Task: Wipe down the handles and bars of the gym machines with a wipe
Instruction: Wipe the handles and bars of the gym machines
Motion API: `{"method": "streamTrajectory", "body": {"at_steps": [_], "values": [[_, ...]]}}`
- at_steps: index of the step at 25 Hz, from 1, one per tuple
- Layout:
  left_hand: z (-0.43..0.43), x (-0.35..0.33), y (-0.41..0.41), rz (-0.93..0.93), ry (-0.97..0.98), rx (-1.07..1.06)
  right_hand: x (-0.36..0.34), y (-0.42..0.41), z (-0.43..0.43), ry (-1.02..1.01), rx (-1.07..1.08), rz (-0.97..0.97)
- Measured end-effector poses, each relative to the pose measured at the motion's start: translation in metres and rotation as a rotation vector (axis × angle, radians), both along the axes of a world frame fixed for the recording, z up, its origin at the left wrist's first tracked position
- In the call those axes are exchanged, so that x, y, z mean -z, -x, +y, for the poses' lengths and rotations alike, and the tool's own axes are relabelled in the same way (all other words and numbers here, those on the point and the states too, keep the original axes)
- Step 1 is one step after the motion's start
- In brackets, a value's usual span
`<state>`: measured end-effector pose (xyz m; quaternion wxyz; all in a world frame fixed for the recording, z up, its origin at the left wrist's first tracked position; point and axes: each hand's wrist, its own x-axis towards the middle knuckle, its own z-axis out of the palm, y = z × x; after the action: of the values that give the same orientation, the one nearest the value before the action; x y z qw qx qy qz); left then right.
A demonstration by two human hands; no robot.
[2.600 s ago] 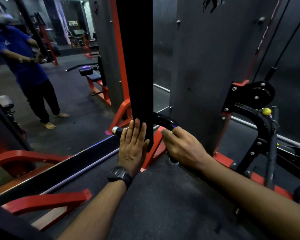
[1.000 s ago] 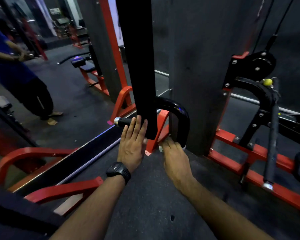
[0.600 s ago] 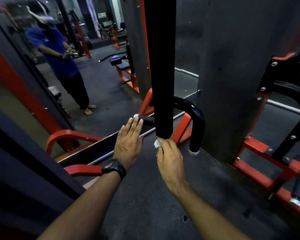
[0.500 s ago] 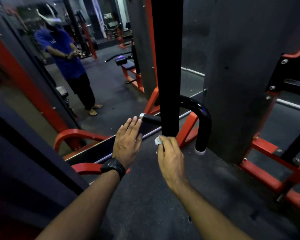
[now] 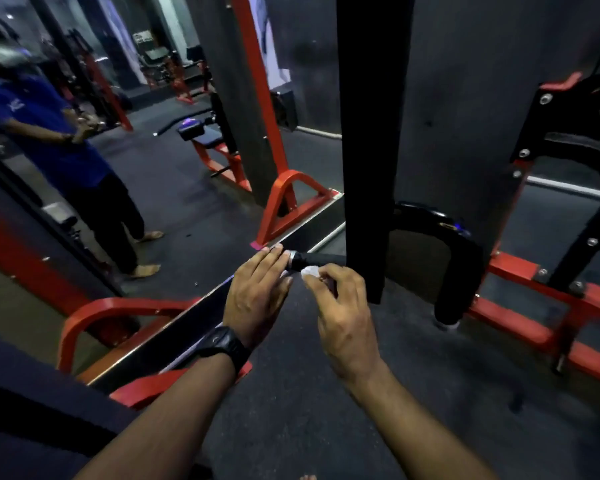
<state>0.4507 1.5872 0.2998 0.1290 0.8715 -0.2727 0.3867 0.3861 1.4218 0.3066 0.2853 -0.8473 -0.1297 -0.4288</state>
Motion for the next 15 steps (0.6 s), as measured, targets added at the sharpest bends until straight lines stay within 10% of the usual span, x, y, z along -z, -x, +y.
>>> {"method": "streamTrajectory", "body": {"at_steps": [15], "values": [[0.022, 0.009, -0.074, 0.048, 0.091, 0.479, -0.001, -0.045, 0.045, 0.085, 0.413, 0.085]]}}
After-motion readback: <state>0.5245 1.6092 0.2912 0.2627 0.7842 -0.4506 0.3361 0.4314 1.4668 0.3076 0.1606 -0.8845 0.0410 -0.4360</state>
